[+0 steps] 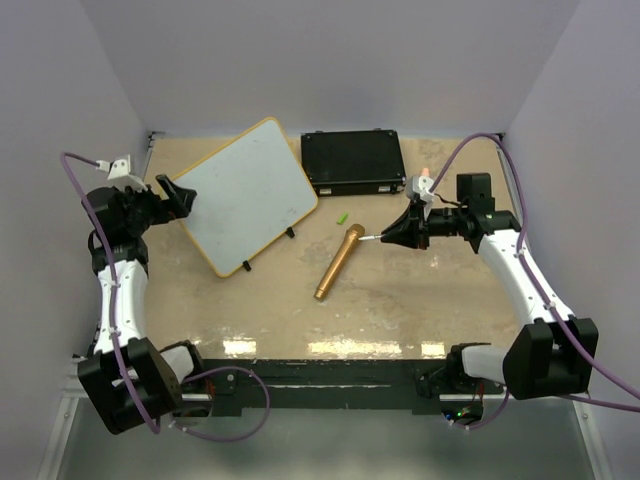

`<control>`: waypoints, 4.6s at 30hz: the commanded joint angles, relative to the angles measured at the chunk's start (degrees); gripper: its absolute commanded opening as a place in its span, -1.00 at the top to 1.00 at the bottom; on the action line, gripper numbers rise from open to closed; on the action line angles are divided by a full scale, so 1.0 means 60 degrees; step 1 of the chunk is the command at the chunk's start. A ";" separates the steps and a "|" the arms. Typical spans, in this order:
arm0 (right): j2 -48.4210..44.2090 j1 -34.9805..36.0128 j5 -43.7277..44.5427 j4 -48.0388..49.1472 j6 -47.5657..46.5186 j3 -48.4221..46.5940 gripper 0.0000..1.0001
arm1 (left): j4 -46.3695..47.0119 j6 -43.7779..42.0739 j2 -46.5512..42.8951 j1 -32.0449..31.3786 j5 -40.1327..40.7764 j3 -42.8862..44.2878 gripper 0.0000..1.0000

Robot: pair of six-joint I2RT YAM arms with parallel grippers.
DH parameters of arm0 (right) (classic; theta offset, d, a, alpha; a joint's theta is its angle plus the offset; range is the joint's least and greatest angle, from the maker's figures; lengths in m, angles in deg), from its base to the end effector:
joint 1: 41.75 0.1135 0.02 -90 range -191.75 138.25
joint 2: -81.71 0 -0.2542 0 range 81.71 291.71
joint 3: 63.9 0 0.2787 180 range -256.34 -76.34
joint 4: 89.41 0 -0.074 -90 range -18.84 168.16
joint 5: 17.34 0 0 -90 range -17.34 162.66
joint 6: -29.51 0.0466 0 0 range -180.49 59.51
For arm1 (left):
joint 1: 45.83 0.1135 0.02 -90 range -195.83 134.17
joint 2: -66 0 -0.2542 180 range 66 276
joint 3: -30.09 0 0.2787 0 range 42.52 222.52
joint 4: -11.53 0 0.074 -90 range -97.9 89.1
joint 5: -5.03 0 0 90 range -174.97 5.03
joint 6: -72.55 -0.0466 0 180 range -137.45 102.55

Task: Write a sentence on the whiteboard
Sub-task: Pick up the whiteboard from the whiteboard stand, then move the whiteboard to the center of the board.

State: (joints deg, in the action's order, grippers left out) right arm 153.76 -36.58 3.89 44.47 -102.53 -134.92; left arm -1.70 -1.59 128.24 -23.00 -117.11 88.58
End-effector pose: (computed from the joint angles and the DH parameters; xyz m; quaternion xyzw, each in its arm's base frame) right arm 0.2771 0.0687 0.2837 -0.4967 0.6213 0.4034 0.4522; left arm 0.2753 0.0890 0.2871 -0.1004 0.7833 -0.1873 0.5842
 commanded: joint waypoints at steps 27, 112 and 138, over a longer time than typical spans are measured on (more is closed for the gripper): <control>0.0106 0.0120 -0.0403 -0.0215 -0.0332 -0.0387 1.00 | 0.5039 0.2014 0.2634 0.0883 -0.4296 -0.0558 -0.43; -0.1022 0.0441 0.0856 -0.4977 -0.1579 -0.4679 1.00 | 0.8306 0.3627 -0.0661 -0.7744 0.1193 -0.1817 1.00; -0.2340 0.1350 0.0432 -0.2441 -0.1416 -0.1911 1.00 | 1.0958 0.3114 -0.0017 -1.1232 0.5122 -0.4264 1.00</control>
State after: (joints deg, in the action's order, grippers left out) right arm 141.28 -28.62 8.39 27.16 -110.27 -147.77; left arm 50.34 18.47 130.41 -88.94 -91.04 62.97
